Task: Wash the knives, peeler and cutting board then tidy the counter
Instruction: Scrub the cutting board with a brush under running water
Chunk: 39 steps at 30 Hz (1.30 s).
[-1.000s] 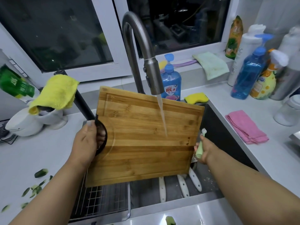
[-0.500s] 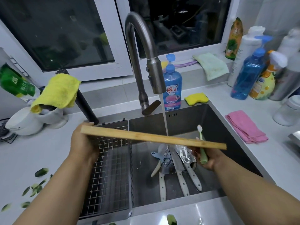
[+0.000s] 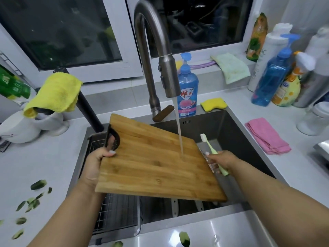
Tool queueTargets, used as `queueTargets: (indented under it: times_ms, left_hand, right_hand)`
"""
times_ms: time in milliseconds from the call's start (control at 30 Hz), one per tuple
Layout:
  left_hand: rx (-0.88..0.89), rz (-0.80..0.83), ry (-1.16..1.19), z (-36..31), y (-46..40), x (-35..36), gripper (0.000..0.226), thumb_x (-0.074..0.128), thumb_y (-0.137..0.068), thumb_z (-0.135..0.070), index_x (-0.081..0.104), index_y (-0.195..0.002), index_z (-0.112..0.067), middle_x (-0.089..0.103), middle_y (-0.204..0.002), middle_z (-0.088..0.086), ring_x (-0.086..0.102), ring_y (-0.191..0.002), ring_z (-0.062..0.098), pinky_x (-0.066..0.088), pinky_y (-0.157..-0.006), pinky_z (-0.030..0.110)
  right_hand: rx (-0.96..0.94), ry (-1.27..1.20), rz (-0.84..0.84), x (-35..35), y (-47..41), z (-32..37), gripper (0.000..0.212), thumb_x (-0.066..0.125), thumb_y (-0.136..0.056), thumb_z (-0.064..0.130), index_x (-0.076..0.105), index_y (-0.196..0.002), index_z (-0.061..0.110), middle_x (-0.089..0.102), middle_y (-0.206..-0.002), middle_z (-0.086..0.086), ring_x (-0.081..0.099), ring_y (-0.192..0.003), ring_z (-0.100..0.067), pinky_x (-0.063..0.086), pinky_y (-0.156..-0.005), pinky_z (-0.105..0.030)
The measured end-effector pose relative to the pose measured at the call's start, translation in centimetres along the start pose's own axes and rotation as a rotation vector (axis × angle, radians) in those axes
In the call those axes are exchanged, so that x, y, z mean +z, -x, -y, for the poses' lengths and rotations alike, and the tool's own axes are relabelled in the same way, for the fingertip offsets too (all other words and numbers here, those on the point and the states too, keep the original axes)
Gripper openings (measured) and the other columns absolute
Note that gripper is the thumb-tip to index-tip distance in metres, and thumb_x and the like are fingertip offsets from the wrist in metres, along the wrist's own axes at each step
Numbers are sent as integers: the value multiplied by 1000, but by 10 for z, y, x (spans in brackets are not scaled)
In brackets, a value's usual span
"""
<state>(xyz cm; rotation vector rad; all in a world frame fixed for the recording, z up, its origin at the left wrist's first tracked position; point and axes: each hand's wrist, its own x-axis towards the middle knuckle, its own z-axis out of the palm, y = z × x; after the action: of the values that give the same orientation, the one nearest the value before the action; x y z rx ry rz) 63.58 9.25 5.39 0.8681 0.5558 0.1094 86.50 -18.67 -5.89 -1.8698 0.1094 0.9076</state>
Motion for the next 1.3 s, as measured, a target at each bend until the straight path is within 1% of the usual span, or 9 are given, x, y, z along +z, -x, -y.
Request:
queueTargets:
  times_ms: [100,167,333,500,667,833,967,1133,1300]
  left_hand:
    - [5,4,47,20,-9,4,87,82,-18,-13,66,-102,-31,64,-107,12,64,-88,35,52,-72,50]
    - [-22,45,122,33,-13,7,74,79,-18,-8,67,-87,-31,68,-100,12,66,-83,35,54,-67,52]
    - [-109,189,192,60,-22,11,75,68,-32,-2,66,-106,-16,65,-105,17,66,-87,39,53,-71,57]
    - [-129,171,231,72,-24,16,36,59,-53,-7,73,-84,-18,68,-90,14,68,-74,36,55,-64,53]
    - [-175,171,154,81,-31,12,82,72,-28,-2,65,-110,-5,65,-101,22,66,-85,41,54,-72,56]
    - [-181,109,119,87,-36,7,114,67,-34,0,34,-143,2,49,-121,26,60,-96,44,51,-76,58]
    - [-209,107,136,90,-37,0,106,64,-37,-3,40,-141,0,51,-121,25,61,-95,43,52,-76,58]
    - [-175,184,177,89,-39,0,62,71,-27,-5,76,-89,-9,68,-98,18,67,-85,38,54,-75,53]
    - [-132,186,213,85,-45,3,59,69,-36,-6,74,-95,-8,68,-96,18,68,-82,38,55,-69,52]
  right_hand:
    - [-169,93,-167,3,-1,13,23,72,-83,32,63,-79,11,63,-74,-12,56,-61,-21,50,-64,-37]
    - [-291,22,-133,11,10,34,16,71,-84,26,66,-84,10,59,-68,-11,54,-56,-20,49,-58,-34]
    - [-577,-22,-113,36,54,100,23,64,-89,35,65,-99,15,65,-80,-4,53,-53,-12,47,-47,-22]
    - [-708,-194,-91,42,89,148,25,55,-95,36,66,-99,14,66,-88,-6,58,-71,-12,46,-44,-16]
    - [-873,-233,-62,45,111,188,34,51,-95,40,66,-88,10,61,-81,-4,57,-73,-13,48,-48,-21]
    - [-1051,-34,-107,54,116,218,48,62,-88,42,61,-96,-5,63,-84,-17,65,-75,-23,55,-61,-25]
    - [-1047,80,-61,51,117,220,32,68,-85,36,61,-90,6,63,-78,-4,67,-70,-12,49,-54,-14]
    - [-899,139,123,55,115,190,14,72,-83,25,61,-86,18,65,-75,6,61,-56,6,43,-47,-9]
    - [-790,228,169,82,102,163,27,77,-77,33,59,-95,23,61,-83,7,59,-70,-5,52,-50,-21]
